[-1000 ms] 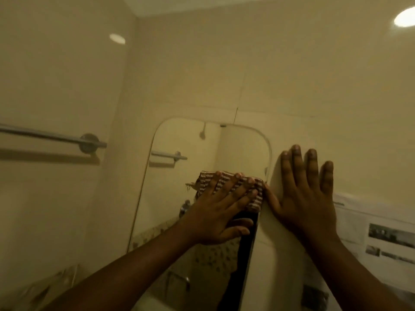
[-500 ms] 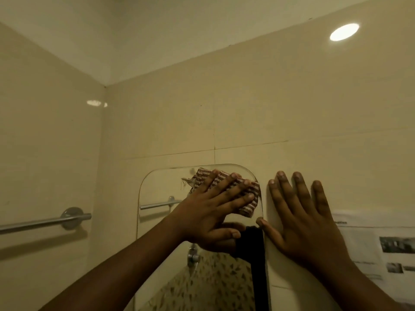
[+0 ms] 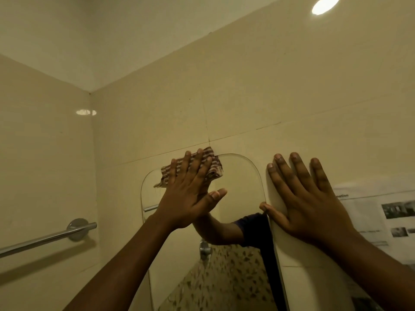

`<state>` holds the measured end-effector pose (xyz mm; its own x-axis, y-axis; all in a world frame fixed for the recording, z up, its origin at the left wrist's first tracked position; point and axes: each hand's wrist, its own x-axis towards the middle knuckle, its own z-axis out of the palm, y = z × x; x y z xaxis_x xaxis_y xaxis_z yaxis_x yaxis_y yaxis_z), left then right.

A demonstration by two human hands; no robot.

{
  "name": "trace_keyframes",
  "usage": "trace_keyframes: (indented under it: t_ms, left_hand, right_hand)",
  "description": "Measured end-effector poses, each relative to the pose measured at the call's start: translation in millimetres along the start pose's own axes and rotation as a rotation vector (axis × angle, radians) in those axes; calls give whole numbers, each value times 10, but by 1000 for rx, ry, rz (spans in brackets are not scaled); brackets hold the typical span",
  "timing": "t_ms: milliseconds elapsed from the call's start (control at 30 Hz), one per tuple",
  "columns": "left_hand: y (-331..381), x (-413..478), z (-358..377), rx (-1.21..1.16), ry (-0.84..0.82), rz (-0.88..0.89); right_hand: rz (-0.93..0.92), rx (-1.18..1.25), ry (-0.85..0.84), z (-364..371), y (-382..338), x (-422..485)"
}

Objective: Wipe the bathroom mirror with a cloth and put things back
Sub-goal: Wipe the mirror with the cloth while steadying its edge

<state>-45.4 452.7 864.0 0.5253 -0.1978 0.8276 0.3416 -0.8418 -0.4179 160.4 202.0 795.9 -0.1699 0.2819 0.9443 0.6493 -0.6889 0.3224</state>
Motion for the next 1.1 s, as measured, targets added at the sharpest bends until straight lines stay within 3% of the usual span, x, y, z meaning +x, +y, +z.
trace_keyframes:
  t_ms: [433, 1100]
  left_hand:
    - [-713, -592, 140, -90, -58, -166]
    - [-591, -996, 367, -241, -55, -406]
  right_hand:
    - [-10, 0, 12, 62, 18, -18]
    - [-18, -19, 2, 40, 16, -22]
